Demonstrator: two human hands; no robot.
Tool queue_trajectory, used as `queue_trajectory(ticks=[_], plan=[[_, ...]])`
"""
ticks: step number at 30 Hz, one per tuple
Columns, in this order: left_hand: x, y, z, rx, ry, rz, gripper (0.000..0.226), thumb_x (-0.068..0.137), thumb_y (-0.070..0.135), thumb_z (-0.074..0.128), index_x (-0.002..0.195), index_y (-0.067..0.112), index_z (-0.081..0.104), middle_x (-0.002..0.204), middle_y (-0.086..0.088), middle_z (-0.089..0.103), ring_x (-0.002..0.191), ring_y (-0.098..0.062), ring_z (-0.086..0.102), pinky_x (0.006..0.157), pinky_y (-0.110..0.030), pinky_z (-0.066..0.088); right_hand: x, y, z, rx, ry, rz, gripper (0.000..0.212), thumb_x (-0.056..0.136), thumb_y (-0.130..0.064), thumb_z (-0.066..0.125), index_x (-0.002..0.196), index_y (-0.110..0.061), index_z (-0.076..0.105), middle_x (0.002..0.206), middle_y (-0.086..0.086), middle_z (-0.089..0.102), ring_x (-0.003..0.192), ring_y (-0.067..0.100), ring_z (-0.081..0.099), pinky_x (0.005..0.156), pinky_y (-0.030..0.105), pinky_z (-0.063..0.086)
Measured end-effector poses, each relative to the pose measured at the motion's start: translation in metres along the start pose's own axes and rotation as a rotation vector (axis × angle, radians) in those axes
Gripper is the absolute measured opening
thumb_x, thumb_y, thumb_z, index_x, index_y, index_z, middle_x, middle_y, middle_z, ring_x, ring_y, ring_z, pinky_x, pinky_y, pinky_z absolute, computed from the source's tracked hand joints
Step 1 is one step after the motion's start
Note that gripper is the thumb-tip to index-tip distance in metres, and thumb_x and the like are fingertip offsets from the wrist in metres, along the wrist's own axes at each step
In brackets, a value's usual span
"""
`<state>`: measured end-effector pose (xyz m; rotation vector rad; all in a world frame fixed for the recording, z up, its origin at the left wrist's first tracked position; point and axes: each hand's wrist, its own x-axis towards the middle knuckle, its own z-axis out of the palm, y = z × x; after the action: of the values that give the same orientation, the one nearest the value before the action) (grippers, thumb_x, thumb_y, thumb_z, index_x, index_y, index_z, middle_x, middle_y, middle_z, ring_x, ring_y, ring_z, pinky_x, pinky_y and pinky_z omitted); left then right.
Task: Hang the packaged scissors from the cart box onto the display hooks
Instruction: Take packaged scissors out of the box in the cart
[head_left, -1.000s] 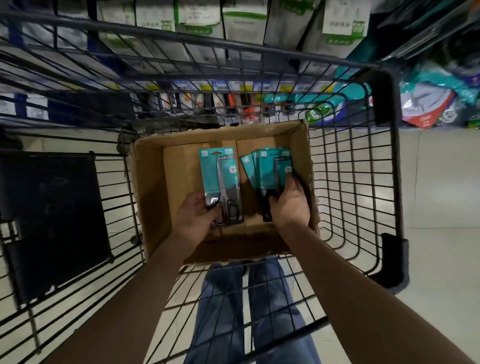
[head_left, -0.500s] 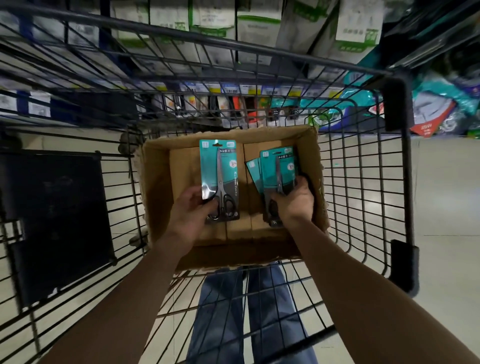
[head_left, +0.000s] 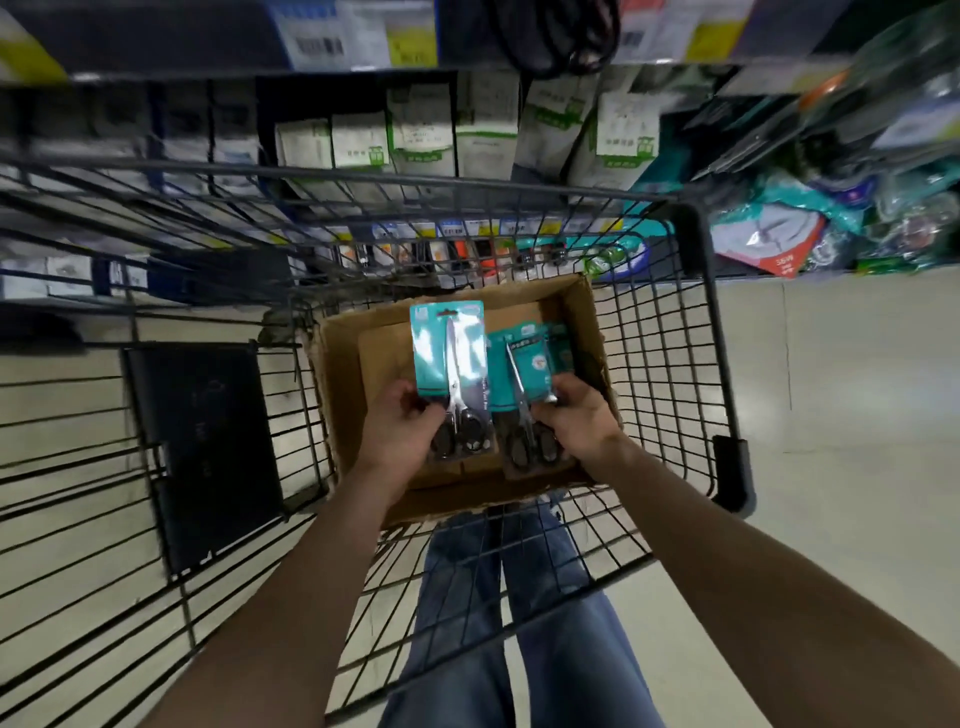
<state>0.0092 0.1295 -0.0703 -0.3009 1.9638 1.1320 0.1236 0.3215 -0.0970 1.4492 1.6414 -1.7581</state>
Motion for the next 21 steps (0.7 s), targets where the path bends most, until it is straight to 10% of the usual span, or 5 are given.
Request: queue_trajectory(ticks=[6,11,16,21], plan=[[-0.07,0.037,-0.029,0.015,0.048,0.112,0.021,0.092,0.004,0.07,0.112,0.011,0.068,0.099,0.005,0.071,0.086,-0.001,0.065,0.067,-0.006,0.051,-0.08,-0.04,-0.018,0.033,0.014,-0.016,0.022,0.092,-0.007,0.067,0.113,-0.009,0.073,0.105,0.009,0.078,0.095,0.025,0.075,0.088,0.043,0.061],[-0.113,0.058,-0.035,0.069,0.031,0.183,0.022,0.092,0.01,0.07,0.113,0.017,0.069,0.103,-0.002,0.074,0.095,-0.021,0.07,0.079,-0.024,0.051,-0.123,-0.065,-0.036,0.097,0.106,-0.09,0.032,0.085,-0.015,0.073,0.114,-0.003,0.068,0.1,0.01,0.074,0.082,0.018,0.068,0.07,0.026,0.056],[-0.149,0.095,-0.018,0.081,-0.031,0.293,0.02,0.094,0.005,0.067,0.107,0.02,0.067,0.099,0.007,0.073,0.091,-0.006,0.069,0.084,-0.017,0.054,-0.173,-0.079,-0.071,0.191,0.148,-0.17,0.01,0.086,-0.003,0.071,0.09,-0.011,0.074,0.083,0.006,0.076,0.071,0.018,0.07,0.061,0.024,0.053],[-0.188,0.137,0.018,0.108,-0.102,0.388,0.024,0.096,0.0,0.064,0.116,0.014,0.061,0.096,0.004,0.07,0.07,0.009,0.067,0.061,-0.006,0.051,-0.18,-0.056,-0.124,0.188,0.238,-0.293,0.026,0.077,-0.022,0.073,0.1,-0.012,0.076,0.094,0.008,0.077,0.086,0.029,0.071,0.081,0.046,0.059]])
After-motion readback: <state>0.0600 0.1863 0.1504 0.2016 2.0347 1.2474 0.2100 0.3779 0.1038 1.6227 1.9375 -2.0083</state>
